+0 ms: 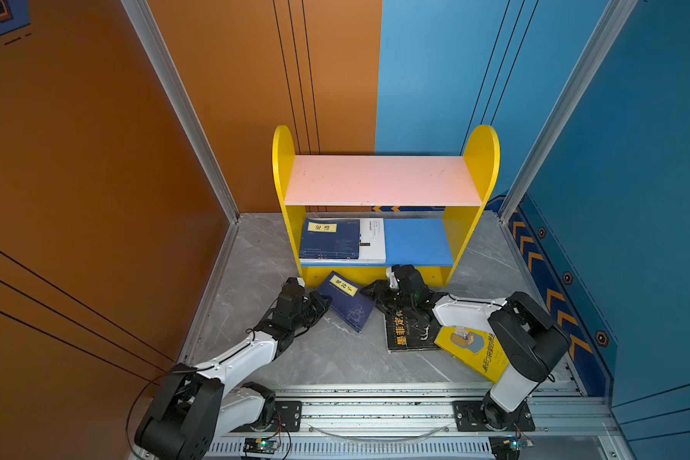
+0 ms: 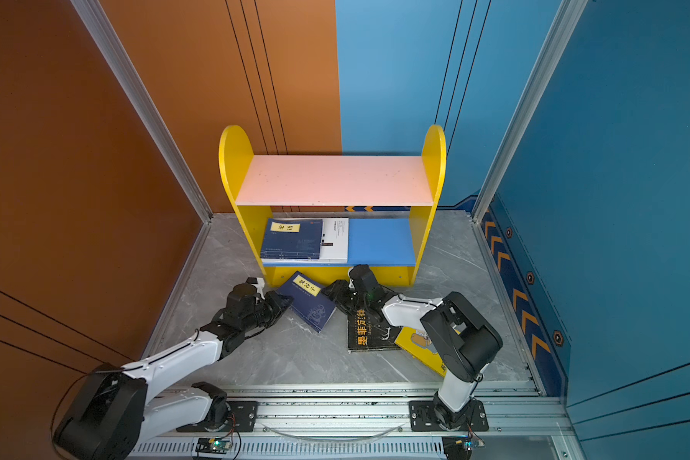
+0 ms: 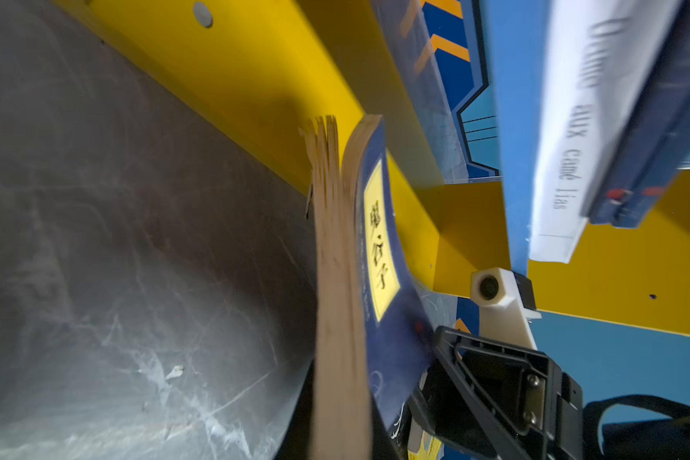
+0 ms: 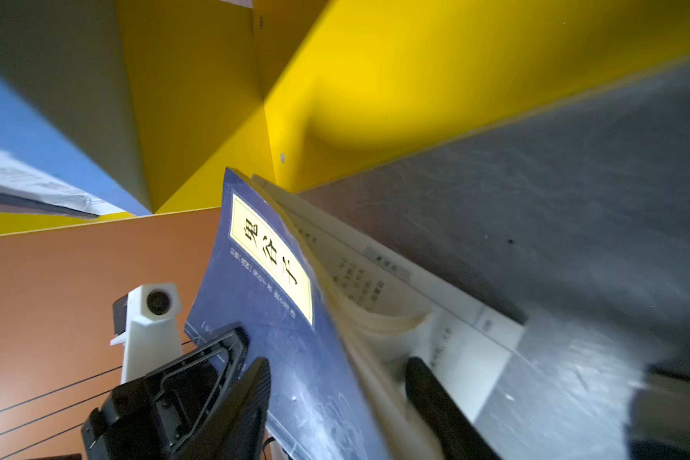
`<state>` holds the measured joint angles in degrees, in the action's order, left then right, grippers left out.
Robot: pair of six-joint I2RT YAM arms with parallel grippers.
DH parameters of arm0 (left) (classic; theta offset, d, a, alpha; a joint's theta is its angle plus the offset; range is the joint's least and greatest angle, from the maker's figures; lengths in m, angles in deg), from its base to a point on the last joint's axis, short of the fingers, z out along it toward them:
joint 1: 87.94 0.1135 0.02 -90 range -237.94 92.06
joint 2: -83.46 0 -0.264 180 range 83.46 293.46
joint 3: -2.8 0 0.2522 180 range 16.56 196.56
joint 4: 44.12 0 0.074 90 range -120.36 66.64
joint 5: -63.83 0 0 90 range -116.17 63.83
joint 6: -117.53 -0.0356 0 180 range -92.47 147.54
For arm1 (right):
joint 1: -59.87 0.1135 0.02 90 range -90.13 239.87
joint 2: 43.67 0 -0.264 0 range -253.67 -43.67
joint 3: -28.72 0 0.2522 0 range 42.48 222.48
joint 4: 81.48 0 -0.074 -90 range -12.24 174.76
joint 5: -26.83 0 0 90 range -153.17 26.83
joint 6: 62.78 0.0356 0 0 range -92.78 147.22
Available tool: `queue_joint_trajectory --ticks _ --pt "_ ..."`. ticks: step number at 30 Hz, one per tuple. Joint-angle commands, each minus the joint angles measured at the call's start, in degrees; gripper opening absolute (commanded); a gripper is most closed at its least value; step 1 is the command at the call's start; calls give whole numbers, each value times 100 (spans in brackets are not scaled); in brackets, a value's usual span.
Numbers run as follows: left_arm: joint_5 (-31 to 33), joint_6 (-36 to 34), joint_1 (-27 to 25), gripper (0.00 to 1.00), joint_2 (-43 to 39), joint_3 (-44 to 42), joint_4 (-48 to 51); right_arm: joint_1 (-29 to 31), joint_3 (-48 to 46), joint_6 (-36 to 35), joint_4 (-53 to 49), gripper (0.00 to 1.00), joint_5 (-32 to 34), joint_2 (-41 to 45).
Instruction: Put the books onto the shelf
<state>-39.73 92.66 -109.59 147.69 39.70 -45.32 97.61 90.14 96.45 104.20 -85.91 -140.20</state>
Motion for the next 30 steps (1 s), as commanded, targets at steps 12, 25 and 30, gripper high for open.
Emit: queue_joint_trajectory --ticks 12,25,30 --pt "-1782 -1955 393 6 -1743 2320 3984 -607 235 -1594 -2100 83 786 2495" --pt "-1750 -157 632 2 -696 2463 -6 -662 -500 -749 266 87 107 2963" --pt "-1299 64 643 2 -400 2522 -540 -439 -601 -448 1028 86 66 2699"
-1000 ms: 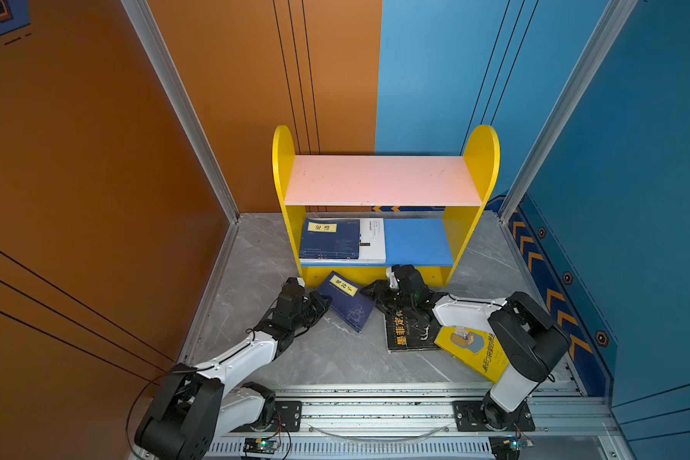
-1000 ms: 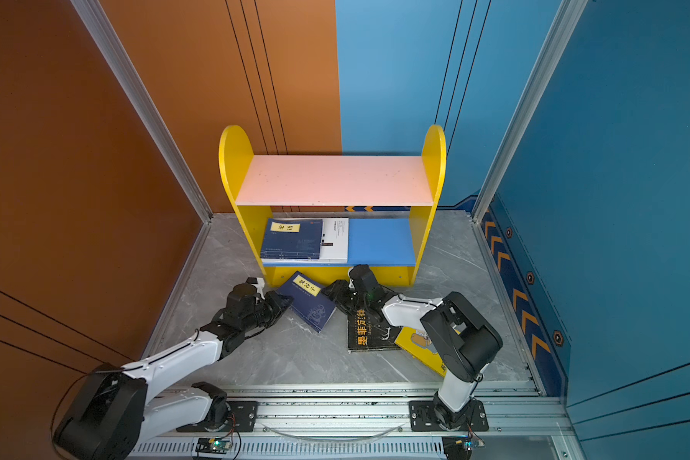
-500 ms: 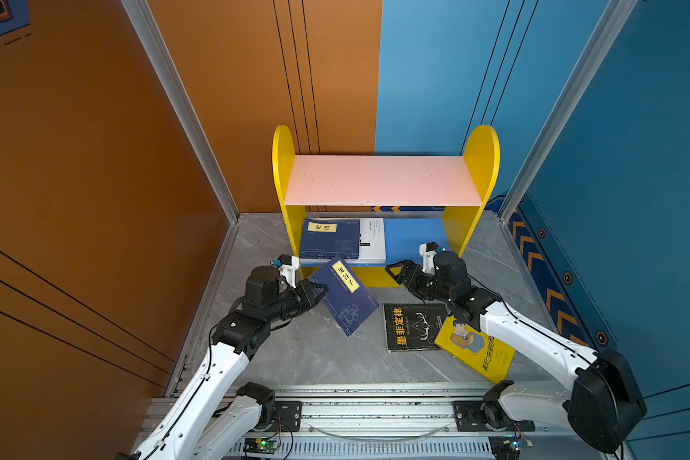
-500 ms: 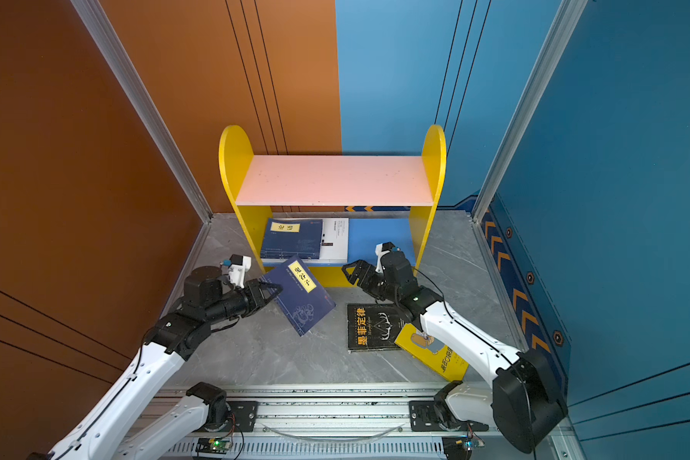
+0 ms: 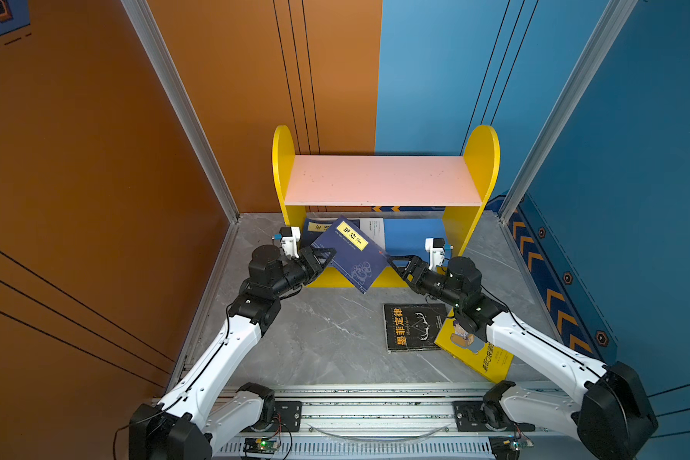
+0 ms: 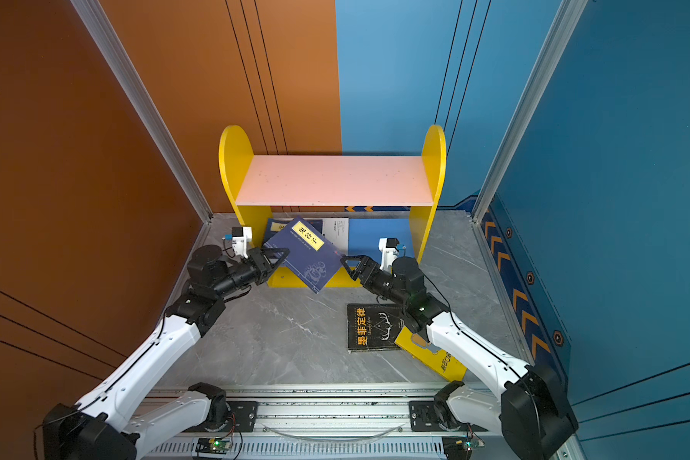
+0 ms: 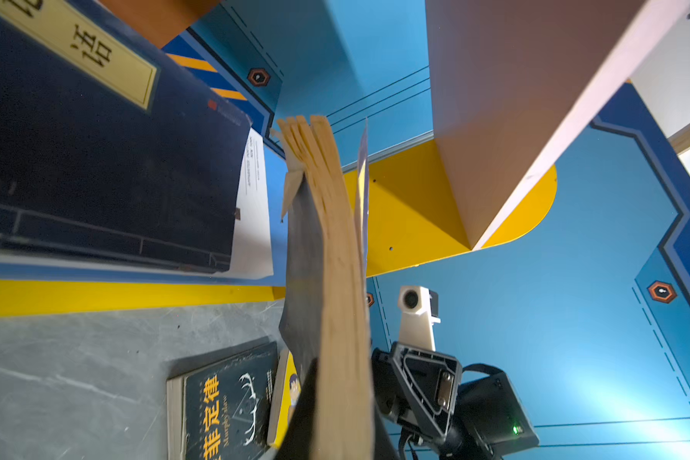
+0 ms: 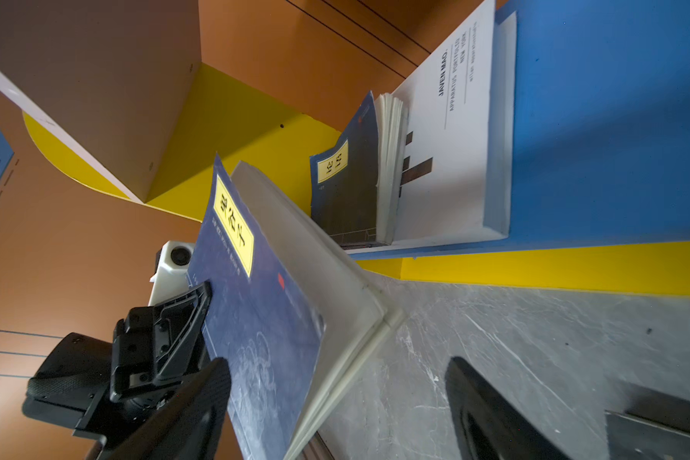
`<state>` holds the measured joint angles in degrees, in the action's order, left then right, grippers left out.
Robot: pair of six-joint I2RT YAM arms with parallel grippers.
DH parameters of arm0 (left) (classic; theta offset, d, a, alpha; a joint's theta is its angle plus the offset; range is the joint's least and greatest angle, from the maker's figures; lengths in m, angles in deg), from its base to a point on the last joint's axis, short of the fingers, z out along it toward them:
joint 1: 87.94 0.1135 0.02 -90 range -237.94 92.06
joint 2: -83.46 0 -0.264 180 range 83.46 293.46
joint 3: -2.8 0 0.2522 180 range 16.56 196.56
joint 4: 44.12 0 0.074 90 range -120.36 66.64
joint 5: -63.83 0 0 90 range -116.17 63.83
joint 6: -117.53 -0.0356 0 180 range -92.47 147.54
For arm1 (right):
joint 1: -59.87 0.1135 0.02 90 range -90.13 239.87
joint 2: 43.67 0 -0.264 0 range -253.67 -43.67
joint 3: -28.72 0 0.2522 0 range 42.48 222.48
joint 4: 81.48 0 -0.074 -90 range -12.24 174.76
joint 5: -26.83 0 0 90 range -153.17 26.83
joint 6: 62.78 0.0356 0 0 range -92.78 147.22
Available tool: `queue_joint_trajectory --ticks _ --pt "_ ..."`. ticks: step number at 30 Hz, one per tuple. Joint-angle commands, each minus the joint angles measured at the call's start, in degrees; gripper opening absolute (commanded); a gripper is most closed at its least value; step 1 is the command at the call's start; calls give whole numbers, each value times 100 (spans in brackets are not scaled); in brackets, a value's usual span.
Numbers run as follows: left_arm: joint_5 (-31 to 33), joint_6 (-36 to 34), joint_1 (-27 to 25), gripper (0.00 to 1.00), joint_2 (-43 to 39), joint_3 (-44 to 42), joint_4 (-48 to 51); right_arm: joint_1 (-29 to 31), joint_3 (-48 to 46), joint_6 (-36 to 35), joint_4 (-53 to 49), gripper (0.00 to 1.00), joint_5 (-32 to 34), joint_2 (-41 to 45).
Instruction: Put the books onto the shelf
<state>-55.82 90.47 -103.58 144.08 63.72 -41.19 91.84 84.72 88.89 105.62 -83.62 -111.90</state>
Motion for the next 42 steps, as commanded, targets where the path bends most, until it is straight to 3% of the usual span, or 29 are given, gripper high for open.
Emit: queue_joint_trajectory --ticks 1,9,17,24,35,42 --pt "459 276 20 2 -33 113 -972 204 -49 323 990 86 -154 -174" --pt "1485 561 9 3 -37 -300 -1746 651 194 771 1970 84 4 -1024" --pt "1897 773 -35 3 37 -493 -2063 611 414 1379 3321 74 -275 -1907" --pt "2171 729 -190 4 129 -562 -2203 622 808 1429 3441 69 -377 -2191" --pt "2389 919 -271 3 662 -865 -3651 689 1019 1864 3928 32 -309 -2810" --pt "2441 870 -352 3 750 -851 -3733 679 1011 1635 3901 30 -4 -2775"
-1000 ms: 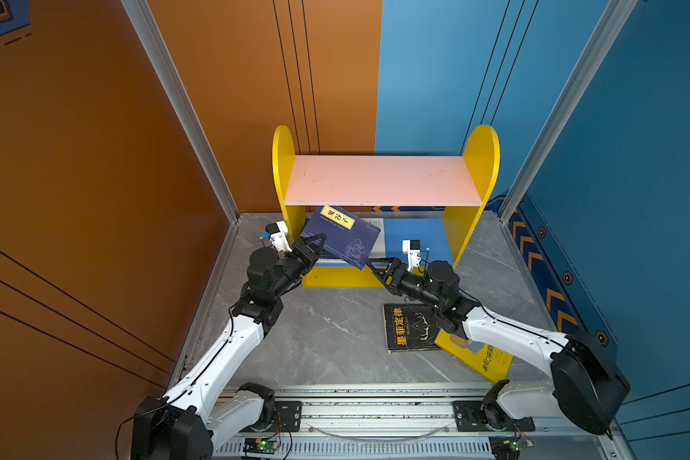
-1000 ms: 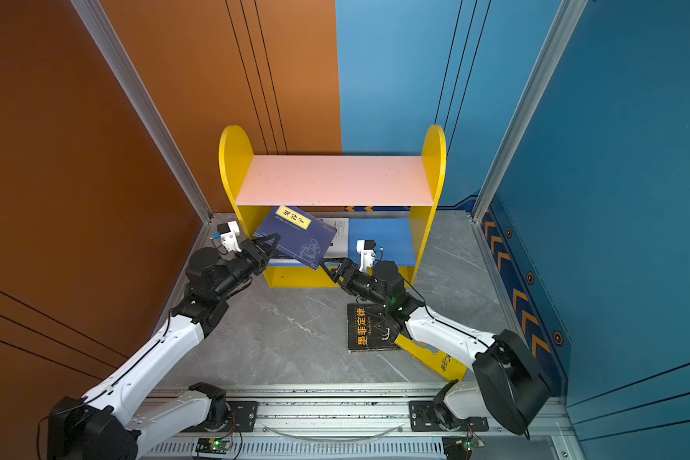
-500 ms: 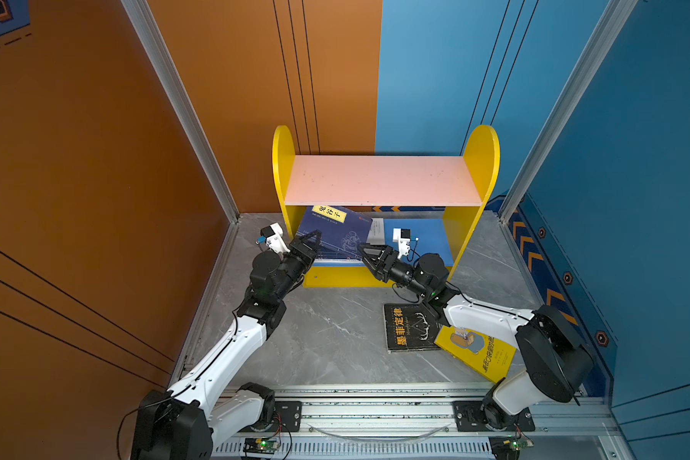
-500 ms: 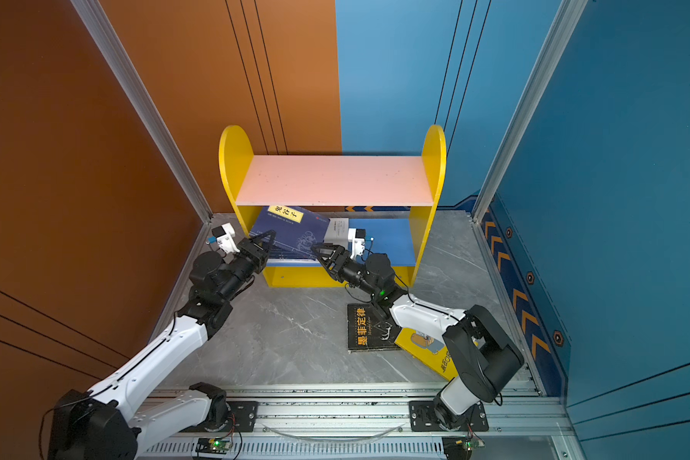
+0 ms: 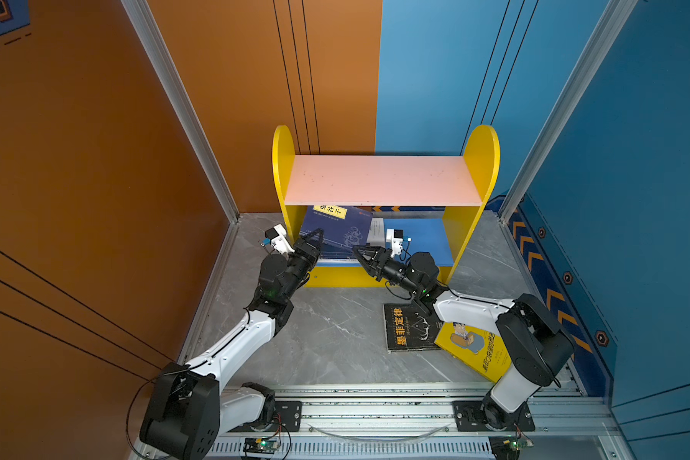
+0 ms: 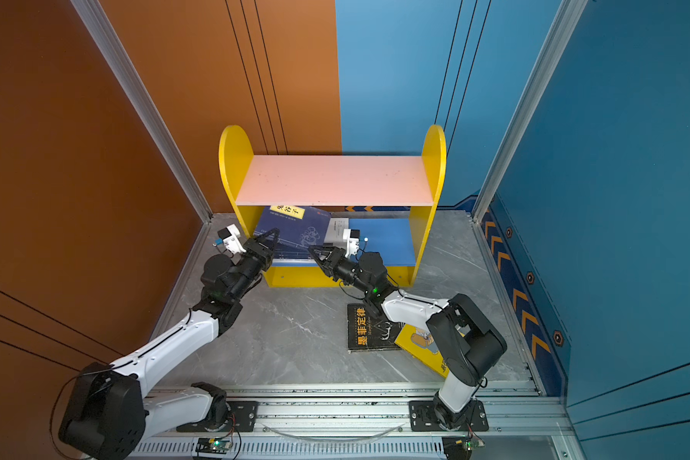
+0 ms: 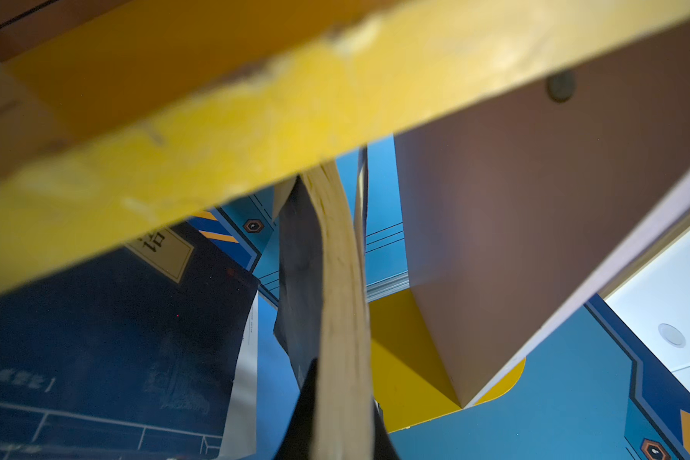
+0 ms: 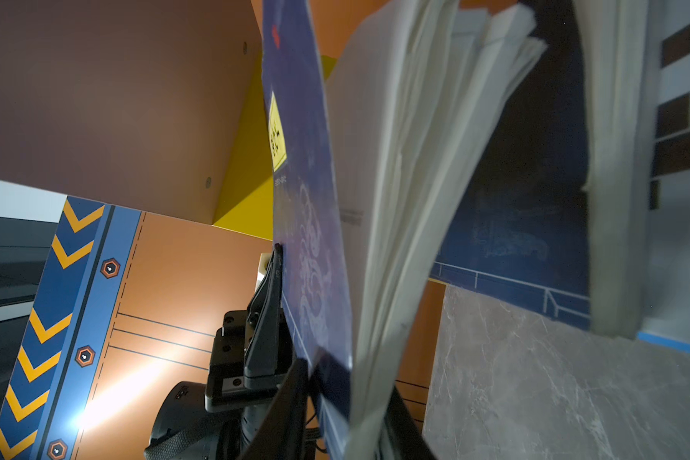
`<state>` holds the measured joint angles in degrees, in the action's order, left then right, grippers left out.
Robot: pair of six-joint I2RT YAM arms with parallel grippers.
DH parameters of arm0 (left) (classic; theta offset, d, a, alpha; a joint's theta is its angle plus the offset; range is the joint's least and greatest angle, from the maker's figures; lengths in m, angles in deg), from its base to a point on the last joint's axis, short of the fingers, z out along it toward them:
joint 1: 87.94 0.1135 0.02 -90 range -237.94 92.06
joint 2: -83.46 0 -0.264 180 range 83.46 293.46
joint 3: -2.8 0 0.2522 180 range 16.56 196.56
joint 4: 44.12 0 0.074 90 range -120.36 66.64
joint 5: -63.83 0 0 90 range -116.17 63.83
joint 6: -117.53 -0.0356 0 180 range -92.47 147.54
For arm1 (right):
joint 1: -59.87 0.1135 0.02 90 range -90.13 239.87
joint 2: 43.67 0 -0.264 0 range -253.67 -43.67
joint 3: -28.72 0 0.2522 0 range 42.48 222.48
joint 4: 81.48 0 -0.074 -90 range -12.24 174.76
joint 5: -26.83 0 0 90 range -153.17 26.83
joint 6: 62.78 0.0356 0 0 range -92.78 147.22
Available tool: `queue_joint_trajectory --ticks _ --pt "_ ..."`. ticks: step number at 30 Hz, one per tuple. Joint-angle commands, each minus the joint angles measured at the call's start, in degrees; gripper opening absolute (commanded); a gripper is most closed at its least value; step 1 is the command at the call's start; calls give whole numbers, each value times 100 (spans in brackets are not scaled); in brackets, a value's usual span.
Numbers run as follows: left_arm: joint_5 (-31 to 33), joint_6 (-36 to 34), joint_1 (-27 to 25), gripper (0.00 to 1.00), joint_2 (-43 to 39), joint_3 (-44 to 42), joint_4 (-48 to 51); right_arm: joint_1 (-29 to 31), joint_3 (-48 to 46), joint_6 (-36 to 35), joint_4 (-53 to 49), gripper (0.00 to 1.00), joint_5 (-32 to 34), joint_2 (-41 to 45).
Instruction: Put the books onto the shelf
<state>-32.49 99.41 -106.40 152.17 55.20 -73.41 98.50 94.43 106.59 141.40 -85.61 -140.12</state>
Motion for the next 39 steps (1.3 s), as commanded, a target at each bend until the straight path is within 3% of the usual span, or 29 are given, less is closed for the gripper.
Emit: queue_joint_trajectory --ticks 1,5,12,16,18,20,22,24,28,34,39 --pt "121 -31 -72 3 -70 -15 -505 8 35 -150 321 32 237 31" --pt "139 -42 -86 3 -113 -27 -507 -13 31 -157 563 34 350 -31" --pt "121 2 -128 4 -120 -40 -504 -64 34 -47 1171 14 668 -282" --pt "94 -63 -88 12 -258 -1 -13 -131 79 -86 1023 6 563 -310" --pt "14 -268 -38 21 -405 247 955 -171 79 -146 879 5 541 -261" --pt "-7 -647 -27 36 -583 510 1861 -214 79 -254 651 4 534 -167" --pt "28 -1027 15 63 -806 730 2691 -264 103 -432 346 3 521 -33" --pt "47 -1346 131 80 -994 942 3571 -303 169 -611 -32 2 478 97" --pt "-60 -2264 348 100 -1206 1472 5137 -339 485 -1029 -946 2 359 252" --pt "-137 -3568 603 98 -1244 2276 7045 -339 882 -1458 -1682 1 389 247" --pt "-16 -3641 1120 98 -1515 2079 7159 -337 1231 -1499 -1853 1 178 19"
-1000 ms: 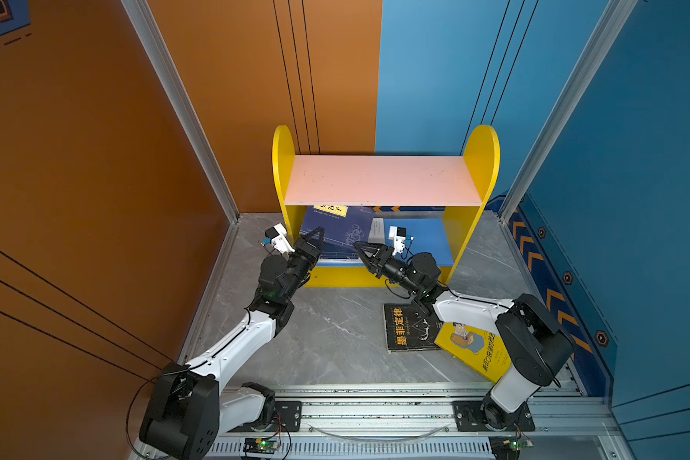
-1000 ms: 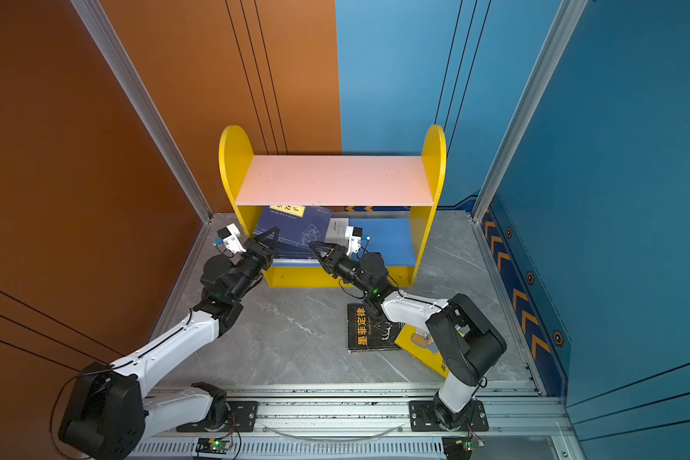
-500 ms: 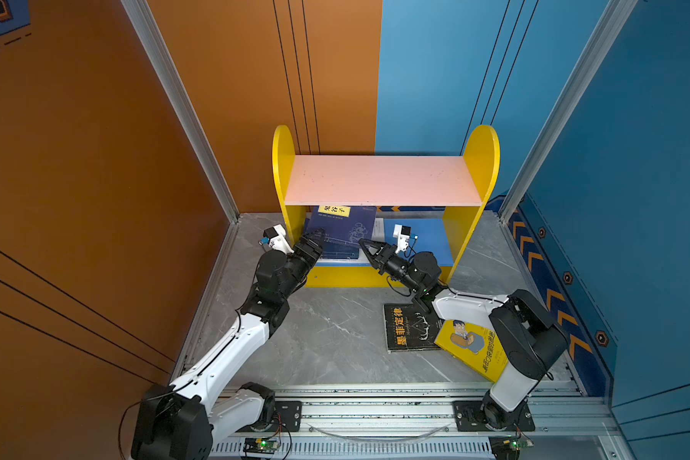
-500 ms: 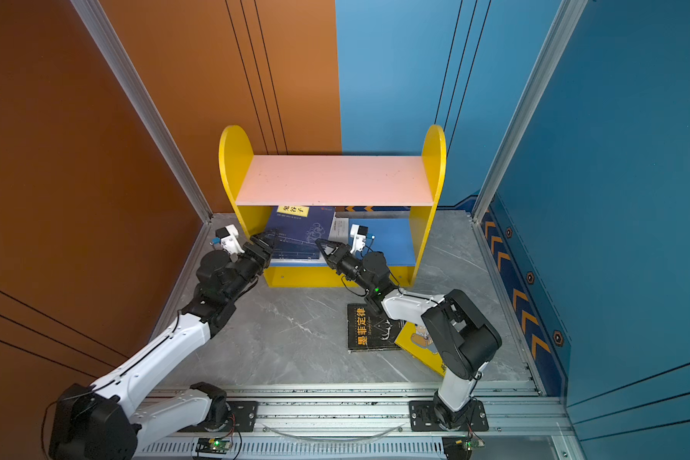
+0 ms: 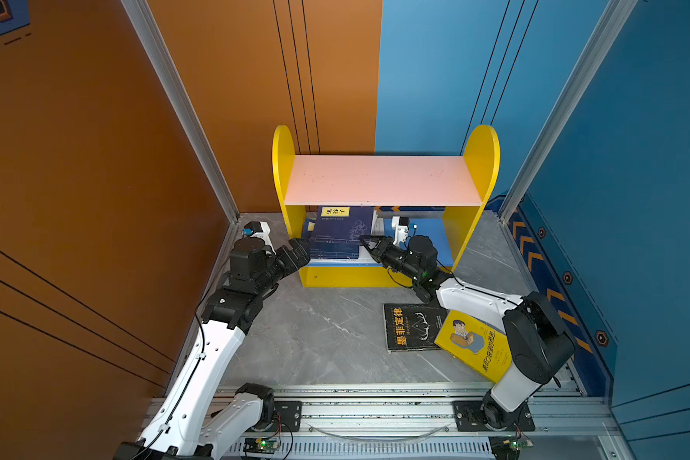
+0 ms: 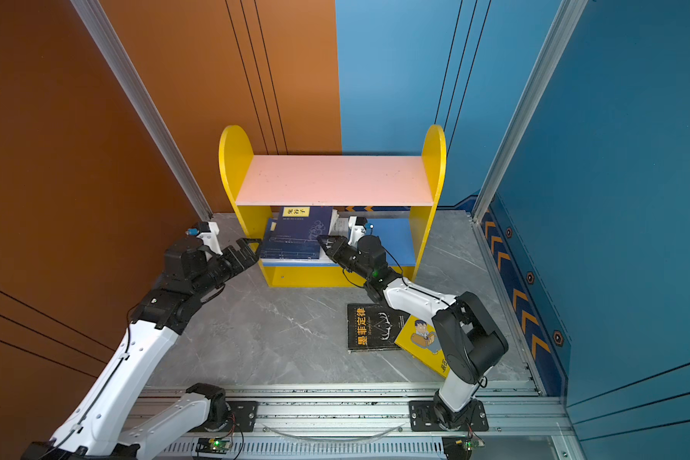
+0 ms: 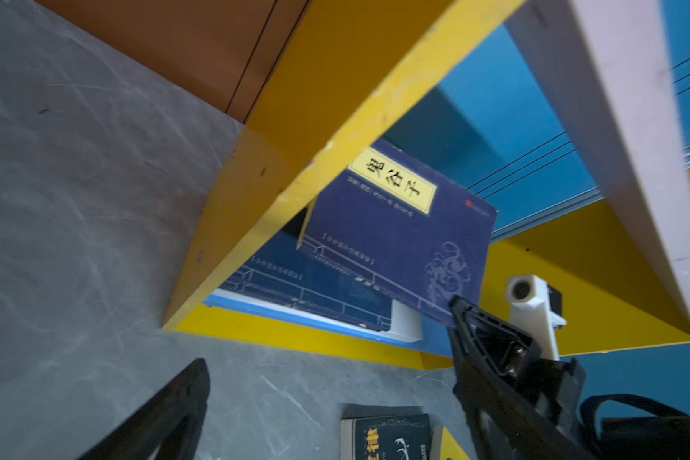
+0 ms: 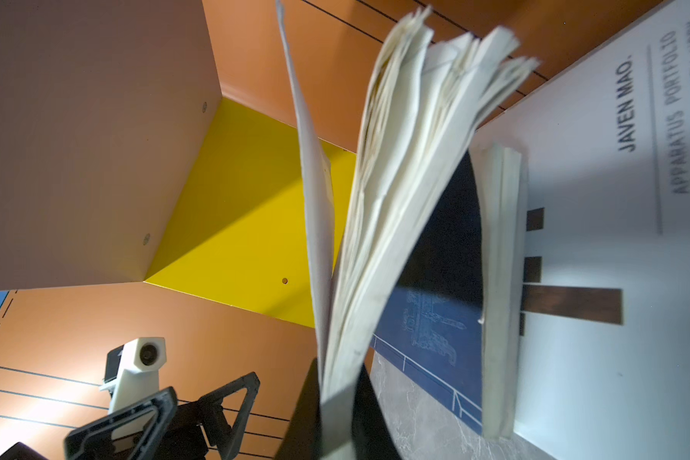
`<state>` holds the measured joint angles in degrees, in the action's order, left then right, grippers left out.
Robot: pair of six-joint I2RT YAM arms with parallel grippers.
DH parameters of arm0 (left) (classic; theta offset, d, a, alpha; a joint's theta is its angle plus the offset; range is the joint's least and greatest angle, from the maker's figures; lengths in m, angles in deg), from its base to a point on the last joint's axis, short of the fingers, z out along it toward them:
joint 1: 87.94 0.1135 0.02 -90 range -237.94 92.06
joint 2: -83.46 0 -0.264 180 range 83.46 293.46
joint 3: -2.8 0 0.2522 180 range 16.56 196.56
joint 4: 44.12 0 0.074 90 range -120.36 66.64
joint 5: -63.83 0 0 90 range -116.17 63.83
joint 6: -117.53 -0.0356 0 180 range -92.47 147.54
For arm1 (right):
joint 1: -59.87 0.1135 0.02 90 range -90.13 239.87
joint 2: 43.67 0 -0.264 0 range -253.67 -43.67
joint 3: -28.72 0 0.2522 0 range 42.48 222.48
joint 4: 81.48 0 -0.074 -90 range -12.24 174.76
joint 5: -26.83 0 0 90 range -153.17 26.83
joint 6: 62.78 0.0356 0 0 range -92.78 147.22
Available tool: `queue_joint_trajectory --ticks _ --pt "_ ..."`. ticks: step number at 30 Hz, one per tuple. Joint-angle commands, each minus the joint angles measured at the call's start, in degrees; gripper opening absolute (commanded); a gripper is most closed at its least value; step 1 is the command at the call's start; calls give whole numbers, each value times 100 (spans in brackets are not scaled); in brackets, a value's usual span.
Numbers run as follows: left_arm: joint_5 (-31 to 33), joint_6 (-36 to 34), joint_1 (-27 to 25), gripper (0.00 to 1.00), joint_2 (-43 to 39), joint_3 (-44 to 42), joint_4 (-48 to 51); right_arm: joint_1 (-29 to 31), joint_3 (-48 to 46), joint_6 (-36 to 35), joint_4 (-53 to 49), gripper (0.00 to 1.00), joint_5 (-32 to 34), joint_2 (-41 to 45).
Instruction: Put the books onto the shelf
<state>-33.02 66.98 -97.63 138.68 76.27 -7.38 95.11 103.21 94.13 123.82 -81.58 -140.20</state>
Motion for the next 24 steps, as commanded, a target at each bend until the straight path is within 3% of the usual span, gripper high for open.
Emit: queue_joint_trajectory --ticks 1,10,24 --pt "11 -366 338 98 -200 -158 516 13 422 -266 -110 1 -284 -28" --pt "-354 -170 887 98 -105 -578 166 91 869 -496 -574 1 -628 -335" --pt "-566 -71 987 98 75 -702 -161 77 1100 -637 -933 1 -845 -699"
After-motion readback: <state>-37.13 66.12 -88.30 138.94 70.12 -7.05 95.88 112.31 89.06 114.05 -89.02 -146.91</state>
